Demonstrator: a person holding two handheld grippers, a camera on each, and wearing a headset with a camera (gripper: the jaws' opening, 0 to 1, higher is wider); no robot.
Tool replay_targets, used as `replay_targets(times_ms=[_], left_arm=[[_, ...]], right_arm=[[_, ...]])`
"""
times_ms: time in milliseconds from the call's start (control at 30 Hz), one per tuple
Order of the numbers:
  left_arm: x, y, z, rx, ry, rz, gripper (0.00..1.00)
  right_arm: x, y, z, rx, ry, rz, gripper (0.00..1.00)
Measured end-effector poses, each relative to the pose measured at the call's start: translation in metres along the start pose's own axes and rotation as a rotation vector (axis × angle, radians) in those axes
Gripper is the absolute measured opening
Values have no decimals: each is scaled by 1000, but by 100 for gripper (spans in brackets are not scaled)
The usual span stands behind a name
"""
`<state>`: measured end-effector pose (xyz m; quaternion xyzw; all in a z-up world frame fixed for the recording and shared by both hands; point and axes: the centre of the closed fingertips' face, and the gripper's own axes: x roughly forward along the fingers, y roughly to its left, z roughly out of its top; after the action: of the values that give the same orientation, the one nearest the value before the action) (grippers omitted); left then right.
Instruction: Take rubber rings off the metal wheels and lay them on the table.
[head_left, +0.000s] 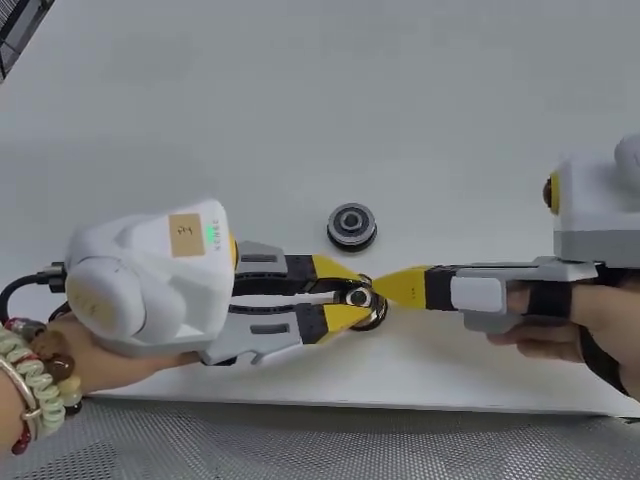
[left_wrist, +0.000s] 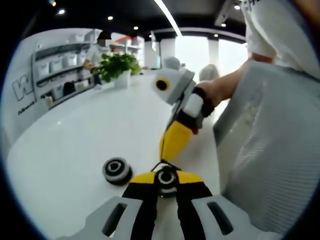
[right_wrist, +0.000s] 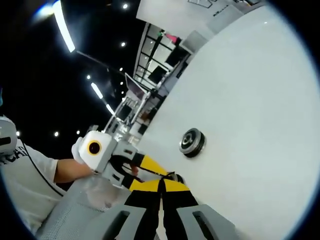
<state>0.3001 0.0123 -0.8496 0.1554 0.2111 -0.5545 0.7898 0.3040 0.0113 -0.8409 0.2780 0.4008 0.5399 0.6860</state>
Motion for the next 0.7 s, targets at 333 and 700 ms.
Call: replay_targets(times_ms=[333, 700], left_arm=[[0, 1, -2, 7, 8, 3, 14], [3, 2, 0, 18, 5, 1, 14]], right_arm=[[-2, -4, 2, 7, -13, -18, 0], [4, 11, 2, -11, 0, 51, 0]])
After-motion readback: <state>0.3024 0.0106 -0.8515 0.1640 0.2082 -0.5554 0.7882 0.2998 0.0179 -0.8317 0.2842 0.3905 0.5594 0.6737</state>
